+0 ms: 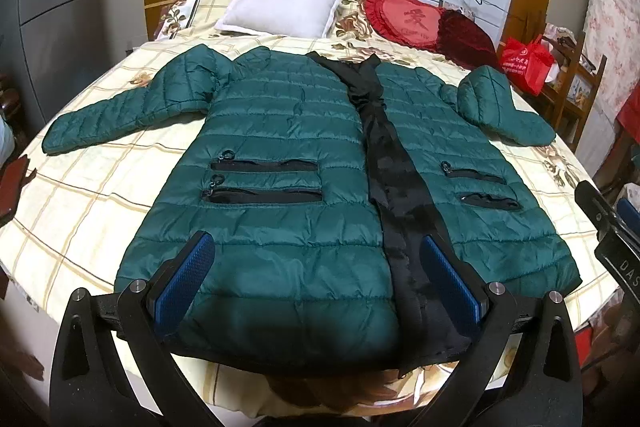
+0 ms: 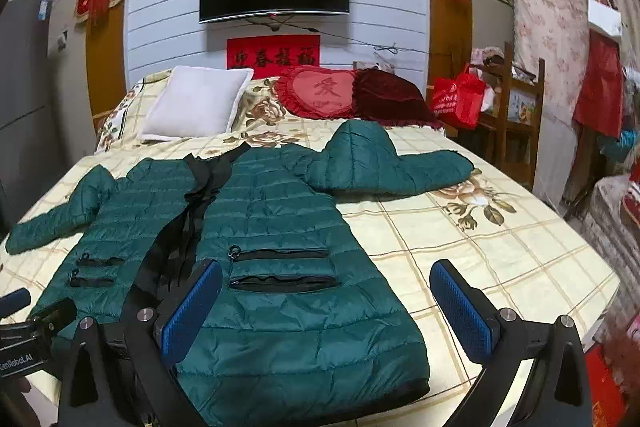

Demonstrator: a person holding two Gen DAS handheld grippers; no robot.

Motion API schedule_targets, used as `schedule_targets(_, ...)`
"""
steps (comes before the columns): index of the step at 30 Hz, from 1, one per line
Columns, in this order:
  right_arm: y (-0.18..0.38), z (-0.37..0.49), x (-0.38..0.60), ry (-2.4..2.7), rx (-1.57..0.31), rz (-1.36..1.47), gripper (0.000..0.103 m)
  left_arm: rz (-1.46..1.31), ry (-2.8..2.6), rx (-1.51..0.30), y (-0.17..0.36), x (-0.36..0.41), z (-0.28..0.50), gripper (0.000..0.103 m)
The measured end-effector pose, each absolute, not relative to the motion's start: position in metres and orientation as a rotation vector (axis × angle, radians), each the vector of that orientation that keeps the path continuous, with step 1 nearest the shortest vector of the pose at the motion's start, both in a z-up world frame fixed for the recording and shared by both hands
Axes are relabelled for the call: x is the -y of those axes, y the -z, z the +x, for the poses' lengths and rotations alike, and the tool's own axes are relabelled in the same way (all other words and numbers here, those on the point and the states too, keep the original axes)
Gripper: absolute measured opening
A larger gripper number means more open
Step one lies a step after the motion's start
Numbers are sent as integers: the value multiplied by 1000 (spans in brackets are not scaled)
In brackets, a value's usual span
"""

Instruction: Fold large clothes

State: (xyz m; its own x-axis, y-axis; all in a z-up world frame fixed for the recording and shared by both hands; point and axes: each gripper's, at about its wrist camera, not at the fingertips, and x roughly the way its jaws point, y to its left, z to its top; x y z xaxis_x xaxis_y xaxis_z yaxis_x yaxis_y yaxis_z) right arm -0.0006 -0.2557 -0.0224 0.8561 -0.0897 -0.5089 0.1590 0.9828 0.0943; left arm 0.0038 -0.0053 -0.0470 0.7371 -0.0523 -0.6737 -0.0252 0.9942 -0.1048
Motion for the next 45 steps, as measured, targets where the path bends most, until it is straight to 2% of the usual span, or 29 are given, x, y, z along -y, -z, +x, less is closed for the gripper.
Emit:
schedule_targets(35, 24, -1, 271, 162, -541, 223, 103, -137, 24, -766, 54, 2, 5, 103)
schedule_targets(45, 25, 58, 252, 104, -540, 132, 103, -130, 13, -784, 52, 4, 5, 103)
